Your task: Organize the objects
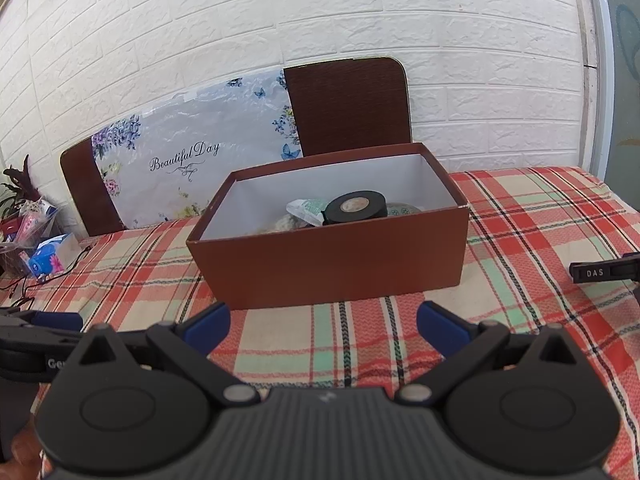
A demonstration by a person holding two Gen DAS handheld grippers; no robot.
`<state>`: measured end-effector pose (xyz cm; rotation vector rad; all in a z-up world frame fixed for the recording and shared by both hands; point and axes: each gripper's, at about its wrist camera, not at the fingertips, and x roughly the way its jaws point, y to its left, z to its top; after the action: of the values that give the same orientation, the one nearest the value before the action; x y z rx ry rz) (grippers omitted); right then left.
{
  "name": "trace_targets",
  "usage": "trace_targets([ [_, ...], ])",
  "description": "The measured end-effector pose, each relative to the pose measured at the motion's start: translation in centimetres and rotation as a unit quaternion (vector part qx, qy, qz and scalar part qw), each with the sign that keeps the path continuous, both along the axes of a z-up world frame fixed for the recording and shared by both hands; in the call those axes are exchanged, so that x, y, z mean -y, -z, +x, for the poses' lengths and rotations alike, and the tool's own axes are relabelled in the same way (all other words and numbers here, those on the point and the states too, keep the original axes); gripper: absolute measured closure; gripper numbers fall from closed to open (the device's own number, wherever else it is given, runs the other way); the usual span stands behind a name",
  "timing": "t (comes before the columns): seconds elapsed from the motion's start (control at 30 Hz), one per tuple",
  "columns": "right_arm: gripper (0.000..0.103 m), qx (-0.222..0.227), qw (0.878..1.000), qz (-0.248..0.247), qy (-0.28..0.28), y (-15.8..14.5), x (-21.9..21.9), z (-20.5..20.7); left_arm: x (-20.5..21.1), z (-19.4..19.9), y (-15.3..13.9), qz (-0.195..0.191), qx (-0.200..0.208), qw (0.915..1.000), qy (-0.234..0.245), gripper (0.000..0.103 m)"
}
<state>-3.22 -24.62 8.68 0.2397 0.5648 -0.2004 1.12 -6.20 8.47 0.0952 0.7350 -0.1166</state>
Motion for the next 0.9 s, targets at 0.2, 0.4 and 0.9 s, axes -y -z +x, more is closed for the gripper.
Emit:
trace_targets([
  [0.2,0.000,-0.001,1.000,0.001,-0.001,0.19,0.03,-0.03,0.02,-0.03,0.14,0.000,-0.002,1.0000,0.000,0.000],
  [0.4,0.000,-0.001,1.000,-0.002,-0.003,0.24,0.00,-0.10,0.01,0.20,0.32,-0.003,-0.009,1.0000,0.001,0.000],
  [0.9,0.000,-0.007,1.000,-0.007,-0.006,0.28,-0.21,0.15,-0.06,0.42,0.69,-0.007,-0.021,0.9998,0.004,0.000],
])
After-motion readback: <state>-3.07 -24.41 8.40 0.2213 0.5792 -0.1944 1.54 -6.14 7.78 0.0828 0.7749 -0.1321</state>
